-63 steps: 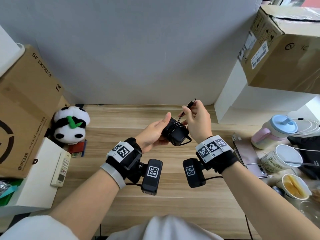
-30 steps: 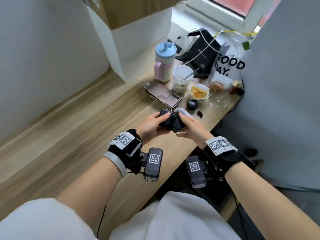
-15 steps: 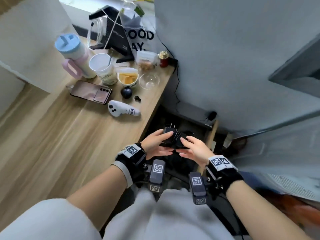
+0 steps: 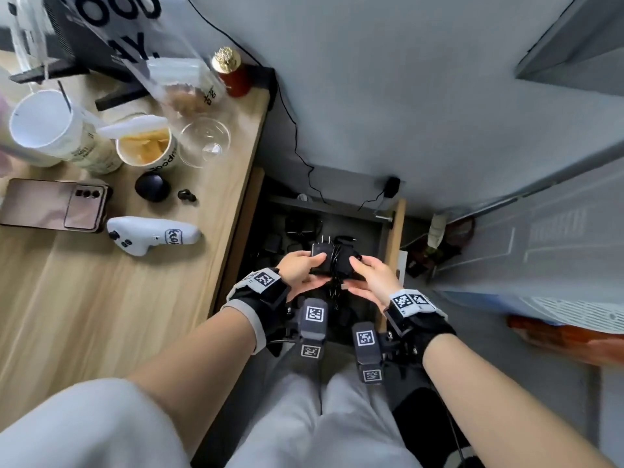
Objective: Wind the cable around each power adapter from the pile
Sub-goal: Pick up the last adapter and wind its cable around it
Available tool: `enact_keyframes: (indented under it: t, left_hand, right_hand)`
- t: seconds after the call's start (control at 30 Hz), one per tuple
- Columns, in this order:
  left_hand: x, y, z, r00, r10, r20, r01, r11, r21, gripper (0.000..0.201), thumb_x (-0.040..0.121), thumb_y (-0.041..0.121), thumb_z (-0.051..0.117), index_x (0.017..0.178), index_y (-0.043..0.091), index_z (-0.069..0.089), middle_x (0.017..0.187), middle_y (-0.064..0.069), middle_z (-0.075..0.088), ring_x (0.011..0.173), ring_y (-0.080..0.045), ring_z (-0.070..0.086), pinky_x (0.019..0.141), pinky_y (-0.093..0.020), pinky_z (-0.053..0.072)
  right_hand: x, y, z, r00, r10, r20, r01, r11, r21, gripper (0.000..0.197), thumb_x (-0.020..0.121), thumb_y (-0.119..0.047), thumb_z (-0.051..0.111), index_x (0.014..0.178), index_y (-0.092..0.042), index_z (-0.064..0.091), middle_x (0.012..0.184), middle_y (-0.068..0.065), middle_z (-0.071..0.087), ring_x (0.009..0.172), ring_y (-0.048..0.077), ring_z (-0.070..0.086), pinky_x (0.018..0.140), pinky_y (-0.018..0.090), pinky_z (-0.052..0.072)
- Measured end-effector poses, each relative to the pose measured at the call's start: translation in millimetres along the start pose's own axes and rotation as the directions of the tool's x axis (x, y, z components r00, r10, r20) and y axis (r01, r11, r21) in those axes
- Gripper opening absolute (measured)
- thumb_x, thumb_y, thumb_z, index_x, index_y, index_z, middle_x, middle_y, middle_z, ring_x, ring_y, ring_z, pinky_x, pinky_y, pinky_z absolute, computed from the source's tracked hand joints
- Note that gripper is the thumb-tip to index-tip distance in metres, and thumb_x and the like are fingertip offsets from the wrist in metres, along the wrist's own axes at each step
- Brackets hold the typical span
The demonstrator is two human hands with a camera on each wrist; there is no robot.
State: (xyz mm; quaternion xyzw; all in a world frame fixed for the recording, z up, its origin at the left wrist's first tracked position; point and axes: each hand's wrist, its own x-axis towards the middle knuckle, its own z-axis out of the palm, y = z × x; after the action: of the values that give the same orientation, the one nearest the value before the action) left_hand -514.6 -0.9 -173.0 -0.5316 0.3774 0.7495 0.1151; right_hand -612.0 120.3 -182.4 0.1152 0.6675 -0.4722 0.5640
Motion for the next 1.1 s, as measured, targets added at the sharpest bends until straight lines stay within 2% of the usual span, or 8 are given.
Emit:
enact_keyframes:
  t: [0.13,0.27,0.53,0.67,0.73,0.83,1.0,1.1]
  left_hand:
    - [48.6,-0.7,2.0,0.999,-0.037,-0.018,0.036,0.996,-0.085,0.013,0.096,0.004,0.048,0.088,0.001,0.058,0.088,-0.014,0.062,0.076,-0.024,0.062,0.061,-0.024,0.058]
    - [93.3,2.1,1.5,0.998,-0.042,-0.056,0.036,0.995,-0.096,0.020,0.094,0.002,0.052,0.111,-0.007,0.056,0.104,-0.021,0.061,0.080,-0.028,0.063,0.064,-0.028,0.059]
    - [150.8,6.1,5.3,0.991,0.023,-0.130,-0.030,0.998,-0.056,0.031,0.094,-0.005,0.046,0.123,-0.014,0.049,0.103,-0.021,0.061,0.105,-0.035,0.057,0.064,-0.027,0.057]
    - [162.4,4.8,8.2,0.974,0.069,-0.217,-0.069,0.998,0.008,0.044,0.093,-0.007,0.046,0.136,-0.006,0.039,0.134,-0.026,0.048,0.118,-0.039,0.054,0.089,-0.038,0.050]
    - [164.9,2.8,8.7,0.971,0.080,-0.227,-0.074,0.997,0.037,0.045,0.094,-0.004,0.047,0.139,-0.001,0.039,0.129,-0.023,0.051,0.106,-0.033,0.060,0.087,-0.036,0.049]
    - [157.7,1.5,9.5,0.983,0.037,-0.179,-0.028,0.998,0.053,0.043,0.097,0.002,0.042,0.140,0.005,0.037,0.093,-0.007,0.055,0.072,-0.017,0.055,0.089,-0.036,0.046]
    - [134.8,1.7,8.1,0.985,0.031,-0.170,-0.010,0.993,0.121,0.039,0.097,0.004,0.042,0.136,0.006,0.043,0.082,0.001,0.049,0.069,-0.013,0.051,0.074,-0.028,0.049]
    - [121.3,5.0,5.8,0.987,0.029,-0.157,-0.009,0.992,0.127,0.032,0.097,0.004,0.040,0.127,0.008,0.051,0.080,0.000,0.050,0.067,-0.012,0.052,0.065,-0.024,0.047]
  right_hand:
    - [44.8,6.1,-2.3,0.999,0.005,-0.040,-0.002,0.998,0.062,0.043,0.097,-0.011,0.046,0.139,-0.010,0.037,0.137,0.016,0.047,0.114,0.036,0.057,0.090,0.037,0.048]
    - [84.8,7.5,-5.5,0.998,-0.008,-0.060,0.016,0.992,0.128,0.045,0.099,-0.009,0.040,0.143,-0.012,0.033,0.141,0.014,0.045,0.123,0.034,0.050,0.097,0.041,0.044]
    - [138.9,9.4,-1.8,0.994,-0.045,-0.099,0.057,0.990,0.130,0.050,0.099,-0.017,0.042,0.147,-0.017,0.026,0.146,0.008,0.038,0.128,0.032,0.044,0.095,0.039,0.044]
    - [152.0,8.2,-2.2,0.989,-0.071,-0.128,0.087,0.988,0.128,0.049,0.099,-0.016,0.042,0.146,-0.012,0.027,0.146,0.011,0.037,0.133,0.030,0.038,0.098,0.041,0.041]
    - [156.2,7.7,-4.4,0.988,-0.075,-0.136,0.094,0.987,0.133,0.049,0.099,-0.017,0.042,0.145,-0.009,0.029,0.146,0.012,0.038,0.134,0.029,0.036,0.100,0.040,0.040]
    - [155.2,9.8,-8.7,0.985,-0.093,-0.145,0.111,0.987,0.120,0.044,0.099,-0.018,0.043,0.142,-0.009,0.036,0.145,0.010,0.039,0.135,0.025,0.035,0.106,0.037,0.036]
    - [132.0,13.0,-15.3,0.977,-0.170,-0.125,0.171,0.985,0.002,0.040,0.099,-0.015,0.041,0.138,-0.006,0.041,0.139,0.013,0.044,0.131,0.027,0.041,0.104,0.033,0.037]
    - [111.0,17.1,-23.7,0.929,-0.306,-0.210,0.290,0.951,-0.103,0.029,0.098,-0.009,0.042,0.123,-0.004,0.055,0.124,0.011,0.055,0.115,0.023,0.053,0.088,0.029,0.050]
